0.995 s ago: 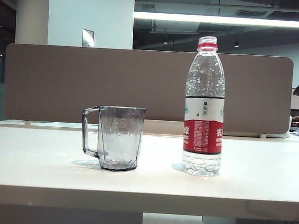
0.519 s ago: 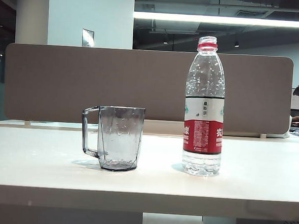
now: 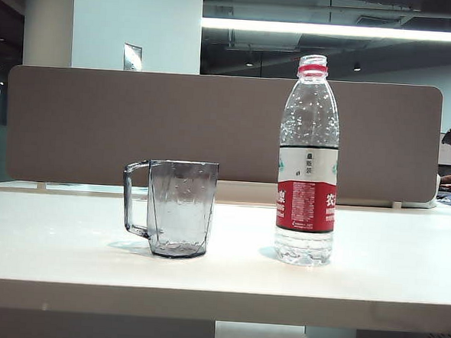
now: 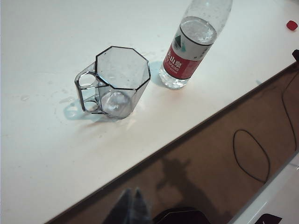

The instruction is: Pick up the mineral water bottle on the table and pour water into the mug until it's full.

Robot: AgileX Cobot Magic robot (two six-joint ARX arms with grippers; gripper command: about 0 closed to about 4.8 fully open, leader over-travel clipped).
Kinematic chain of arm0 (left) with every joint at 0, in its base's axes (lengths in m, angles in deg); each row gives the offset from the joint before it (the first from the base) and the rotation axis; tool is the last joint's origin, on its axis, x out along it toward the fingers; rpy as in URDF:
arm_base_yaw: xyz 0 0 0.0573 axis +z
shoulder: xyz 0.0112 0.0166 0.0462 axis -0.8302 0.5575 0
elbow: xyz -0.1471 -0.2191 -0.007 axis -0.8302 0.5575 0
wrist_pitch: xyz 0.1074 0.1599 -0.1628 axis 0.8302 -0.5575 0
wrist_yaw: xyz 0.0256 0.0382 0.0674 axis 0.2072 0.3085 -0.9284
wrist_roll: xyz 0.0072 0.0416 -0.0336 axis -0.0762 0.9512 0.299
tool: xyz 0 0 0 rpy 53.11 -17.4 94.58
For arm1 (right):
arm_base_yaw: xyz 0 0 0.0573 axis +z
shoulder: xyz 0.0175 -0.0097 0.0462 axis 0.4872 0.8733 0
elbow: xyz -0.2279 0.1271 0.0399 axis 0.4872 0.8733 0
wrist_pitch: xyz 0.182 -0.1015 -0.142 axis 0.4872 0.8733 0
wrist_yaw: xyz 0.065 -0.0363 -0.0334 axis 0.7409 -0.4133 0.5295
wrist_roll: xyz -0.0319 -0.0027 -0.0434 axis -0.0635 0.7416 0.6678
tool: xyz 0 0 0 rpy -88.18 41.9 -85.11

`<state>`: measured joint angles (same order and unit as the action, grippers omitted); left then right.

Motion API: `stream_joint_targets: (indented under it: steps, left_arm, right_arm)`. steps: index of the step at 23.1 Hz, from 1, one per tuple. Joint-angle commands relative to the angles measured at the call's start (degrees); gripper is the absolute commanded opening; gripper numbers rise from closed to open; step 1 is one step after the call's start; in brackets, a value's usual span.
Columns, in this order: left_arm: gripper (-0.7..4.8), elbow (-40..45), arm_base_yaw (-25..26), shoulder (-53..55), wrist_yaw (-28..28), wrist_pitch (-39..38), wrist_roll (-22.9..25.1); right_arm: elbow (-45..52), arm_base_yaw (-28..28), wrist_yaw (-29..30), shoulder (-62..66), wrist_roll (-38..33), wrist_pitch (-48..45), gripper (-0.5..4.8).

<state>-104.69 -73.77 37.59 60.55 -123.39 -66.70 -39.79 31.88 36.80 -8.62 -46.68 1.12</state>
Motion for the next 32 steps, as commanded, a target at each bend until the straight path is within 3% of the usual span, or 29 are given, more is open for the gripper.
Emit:
stream_joint_targets:
  steps: [1, 11, 13, 15, 18, 20, 25, 27, 30, 32]
  left_arm:
    - [-0.05, -0.2, 0.0, -0.1, 0.2, 0.3, 0.2]
    - [-0.05, -0.2, 0.0, -0.1, 0.2, 0.3, 0.2]
    - [-0.05, -0.2, 0.0, -0.1, 0.2, 0.3, 0.2]
    - [-0.05, -0.2, 0.0, -0.1, 0.2, 0.3, 0.2]
    - [-0.05, -0.2, 0.0, -0.1, 0.2, 0.3, 0.2]
    - [-0.05, -0.2, 0.0, -0.1, 0.2, 0.4, 0.2]
    - [-0.05, -0.2, 0.0, -0.1, 0.2, 0.5, 0.2]
    - [-0.05, -0.2, 0.0, -0.1, 0.2, 0.5, 0.2]
    - [-0.05, -0.2, 0.0, -0.1, 0.1, 0.5, 0.2]
    - [-0.05, -0.2, 0.0, -0.1, 0.2, 0.5, 0.2]
  right_arm:
    - [0.4, 0.1, -0.1, -0.1, 0.2, -0.7, -0.05]
    - [0.4, 0.1, -0.8, -0.1, 0.1, -2.3, -0.06]
    - [0.4, 0.1, -1.4, -0.1, -3.8, -5.6, -0.05]
    - [0.4, 0.1, 1.9, -0.1, -8.9, -12.4, -0.05]
    - [-3.1, 0.1, 4.2, -0.1, -19.0, -31.1, -0.06]
    - [-10.6, 0.1, 4.0, 0.0, -19.3, -29.5, -0.06]
    - [-30.4, 0.1, 3.7, 4.2, -9.7, -26.1, -0.06]
    - [-39.6, 0.1, 4.0, 9.9, -0.5, -21.6, -0.05]
    - [-59.7, 0.1, 5.3, 23.9, 14.9, -3.7, -0.05]
    - [-73.2, 0.1, 5.1, 35.7, 15.4, 7.8, -0.05]
